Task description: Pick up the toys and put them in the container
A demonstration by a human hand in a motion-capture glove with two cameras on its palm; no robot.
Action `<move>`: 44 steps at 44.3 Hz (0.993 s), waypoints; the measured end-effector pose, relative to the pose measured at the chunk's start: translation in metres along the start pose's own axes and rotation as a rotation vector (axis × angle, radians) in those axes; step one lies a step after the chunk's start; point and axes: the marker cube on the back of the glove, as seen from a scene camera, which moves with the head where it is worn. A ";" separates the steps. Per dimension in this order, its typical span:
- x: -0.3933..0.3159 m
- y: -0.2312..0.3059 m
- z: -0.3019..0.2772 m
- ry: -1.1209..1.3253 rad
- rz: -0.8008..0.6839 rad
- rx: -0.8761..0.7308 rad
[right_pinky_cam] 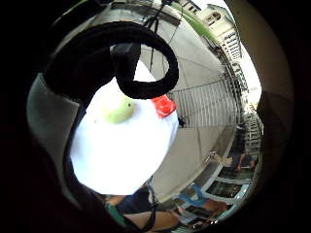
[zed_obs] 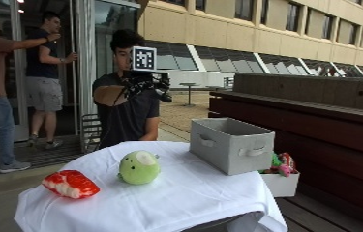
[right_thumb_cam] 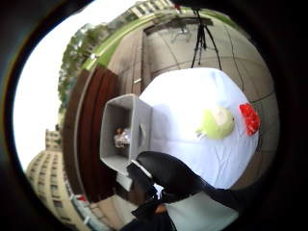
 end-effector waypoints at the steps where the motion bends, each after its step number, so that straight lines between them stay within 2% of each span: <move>1: 0.004 -0.002 0.008 0.004 0.034 -0.012; 4: 0.013 -0.007 0.033 0.004 0.187 -0.085; 5: 0.017 -0.008 0.041 -0.002 0.191 -0.102; 8: 0.032 -0.009 0.067 -0.019 0.056 -0.113; 10: 0.038 -0.010 0.085 -0.018 0.022 -0.108; 17: 0.044 -0.015 0.140 -0.017 0.014 -0.122; 31: 0.043 -0.013 0.219 0.000 0.001 -0.344; 38: 0.047 -0.012 0.245 0.013 -0.012 -0.438; 44: 0.051 -0.001 0.254 0.027 0.025 -0.421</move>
